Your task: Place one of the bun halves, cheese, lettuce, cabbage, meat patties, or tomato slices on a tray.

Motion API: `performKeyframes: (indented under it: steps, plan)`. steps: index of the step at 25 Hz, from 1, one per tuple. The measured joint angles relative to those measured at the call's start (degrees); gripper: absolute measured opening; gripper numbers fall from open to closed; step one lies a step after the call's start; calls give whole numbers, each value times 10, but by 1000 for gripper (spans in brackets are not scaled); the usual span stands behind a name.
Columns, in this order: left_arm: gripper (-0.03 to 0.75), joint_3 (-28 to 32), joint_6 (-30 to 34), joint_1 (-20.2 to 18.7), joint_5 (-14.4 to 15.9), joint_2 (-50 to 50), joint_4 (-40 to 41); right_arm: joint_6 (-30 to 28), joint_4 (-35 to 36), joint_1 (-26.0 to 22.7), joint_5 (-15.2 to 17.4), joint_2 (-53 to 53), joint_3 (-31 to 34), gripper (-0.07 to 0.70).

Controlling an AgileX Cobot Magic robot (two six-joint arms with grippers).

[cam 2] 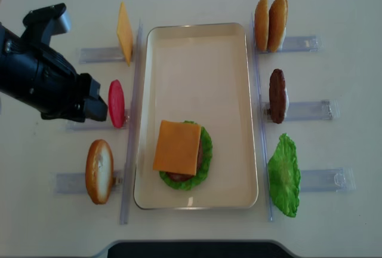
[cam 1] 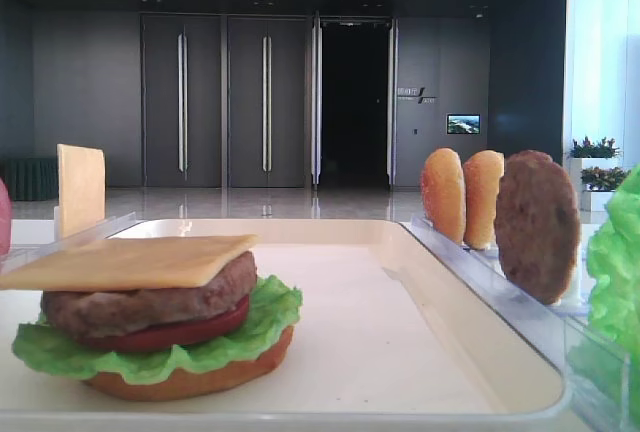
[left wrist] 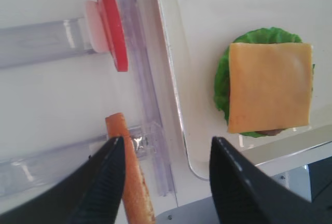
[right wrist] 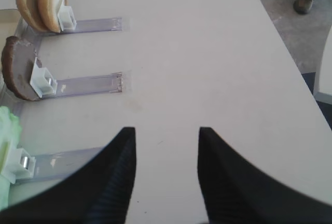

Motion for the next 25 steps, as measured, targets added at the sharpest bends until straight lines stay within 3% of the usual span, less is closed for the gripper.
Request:
performKeyframes:
  steps: [8, 18, 25]
  plan:
    - [400, 0, -30, 0, 6, 0, 54, 0, 0, 0, 0, 0, 0, 305]
    - [401, 0, -80, 0, 65, 0, 151, 0, 0, 0, 0, 0, 0, 305]
    - [401, 0, -90, 11, 70, 0, 168, 0, 0, 0, 0, 0, 0, 305]
